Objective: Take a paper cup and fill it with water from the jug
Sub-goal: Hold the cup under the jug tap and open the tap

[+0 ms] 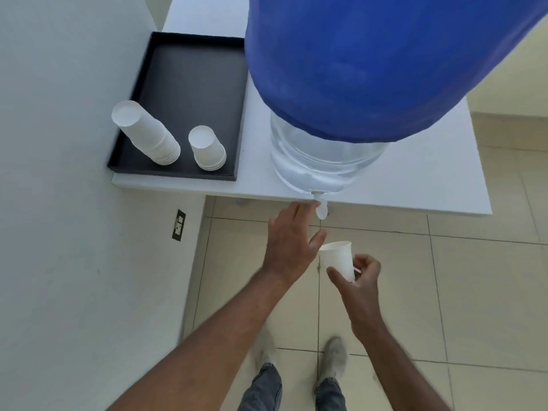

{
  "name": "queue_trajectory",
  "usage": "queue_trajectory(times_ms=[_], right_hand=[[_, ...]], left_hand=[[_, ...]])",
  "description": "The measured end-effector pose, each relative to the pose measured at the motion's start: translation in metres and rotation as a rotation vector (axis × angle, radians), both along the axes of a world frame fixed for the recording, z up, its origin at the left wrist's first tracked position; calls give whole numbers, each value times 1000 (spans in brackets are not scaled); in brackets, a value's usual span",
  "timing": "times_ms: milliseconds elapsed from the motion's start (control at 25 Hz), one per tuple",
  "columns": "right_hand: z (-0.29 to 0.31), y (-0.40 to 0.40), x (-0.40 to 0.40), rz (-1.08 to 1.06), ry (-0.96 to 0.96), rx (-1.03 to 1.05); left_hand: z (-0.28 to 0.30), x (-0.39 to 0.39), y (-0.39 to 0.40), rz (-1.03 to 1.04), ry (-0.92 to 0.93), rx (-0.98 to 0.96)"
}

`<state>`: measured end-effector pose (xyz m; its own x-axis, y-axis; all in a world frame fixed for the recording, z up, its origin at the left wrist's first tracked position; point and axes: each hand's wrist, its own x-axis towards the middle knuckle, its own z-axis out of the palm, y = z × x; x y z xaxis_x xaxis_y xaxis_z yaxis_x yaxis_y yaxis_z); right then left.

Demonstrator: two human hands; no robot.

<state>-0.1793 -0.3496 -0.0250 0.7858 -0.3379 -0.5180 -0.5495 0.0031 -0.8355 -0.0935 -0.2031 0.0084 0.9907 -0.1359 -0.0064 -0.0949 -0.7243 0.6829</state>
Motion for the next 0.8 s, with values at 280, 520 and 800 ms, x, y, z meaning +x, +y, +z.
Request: queue_trajectory(times_ms=[280,520,800], right_hand=[[-37,7,57,206,2,-96],[-55,16,80,201,-114,-105],[-51,23,97,126,-201,-169]], left_hand=[[-3,30,-7,-215,-95,242],[-1,45,4,-255,-187,285],[6,53,3,-202,-56,100]])
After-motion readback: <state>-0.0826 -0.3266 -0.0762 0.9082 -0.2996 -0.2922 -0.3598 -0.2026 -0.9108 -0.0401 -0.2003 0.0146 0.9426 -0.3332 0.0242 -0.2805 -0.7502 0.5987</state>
